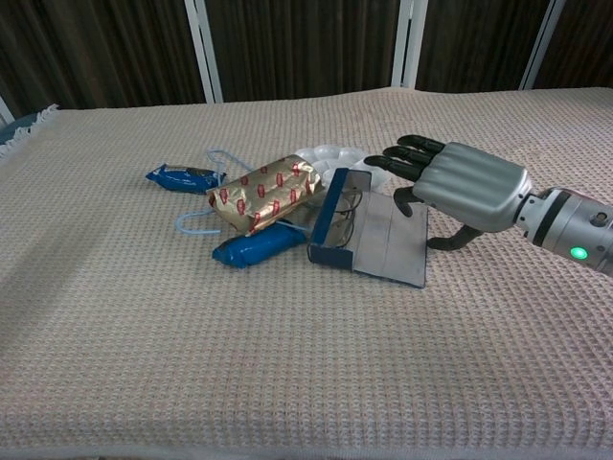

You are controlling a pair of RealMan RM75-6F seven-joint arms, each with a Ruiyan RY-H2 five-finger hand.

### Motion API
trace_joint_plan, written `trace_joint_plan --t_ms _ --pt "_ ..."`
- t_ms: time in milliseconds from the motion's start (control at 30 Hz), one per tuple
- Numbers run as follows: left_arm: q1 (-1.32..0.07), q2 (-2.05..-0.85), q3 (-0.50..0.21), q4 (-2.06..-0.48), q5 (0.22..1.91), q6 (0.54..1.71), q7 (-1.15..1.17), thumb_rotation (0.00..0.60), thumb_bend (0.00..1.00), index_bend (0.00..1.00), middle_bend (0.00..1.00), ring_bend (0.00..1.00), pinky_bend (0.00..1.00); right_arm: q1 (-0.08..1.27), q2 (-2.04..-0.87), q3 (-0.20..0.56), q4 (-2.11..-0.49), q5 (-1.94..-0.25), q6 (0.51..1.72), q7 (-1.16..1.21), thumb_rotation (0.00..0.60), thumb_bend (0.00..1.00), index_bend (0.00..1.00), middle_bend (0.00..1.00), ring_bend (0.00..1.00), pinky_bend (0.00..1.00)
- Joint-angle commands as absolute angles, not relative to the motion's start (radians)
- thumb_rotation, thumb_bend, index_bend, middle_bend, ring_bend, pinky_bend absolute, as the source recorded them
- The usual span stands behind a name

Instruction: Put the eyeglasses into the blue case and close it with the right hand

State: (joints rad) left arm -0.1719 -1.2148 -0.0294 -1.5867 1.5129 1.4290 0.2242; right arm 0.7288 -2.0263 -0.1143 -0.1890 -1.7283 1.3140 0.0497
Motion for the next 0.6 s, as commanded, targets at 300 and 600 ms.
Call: trace_joint_plan --t_ms 300,600 --pt "-0.171 -1.216 -0.03 -1.587 1.513 1.432 0.227 0.6 0.38 0.0 0.0 0.0 0.14 0.731 -2.037 -0.11 -0.178 -1.723 1.335 0.061 0.6 0.38 0.58 0.09 0.0 0.0" --pt "-0.17 -1.216 -0.031 -1.589 1.51 1.432 0.231 0.6 0.39 0.0 0.0 0.0 0.15 0.731 -2.039 -0.112 -0.175 -1.722 1.336 0.073 0.6 0.5 0.59 0.09 0.0 0.0"
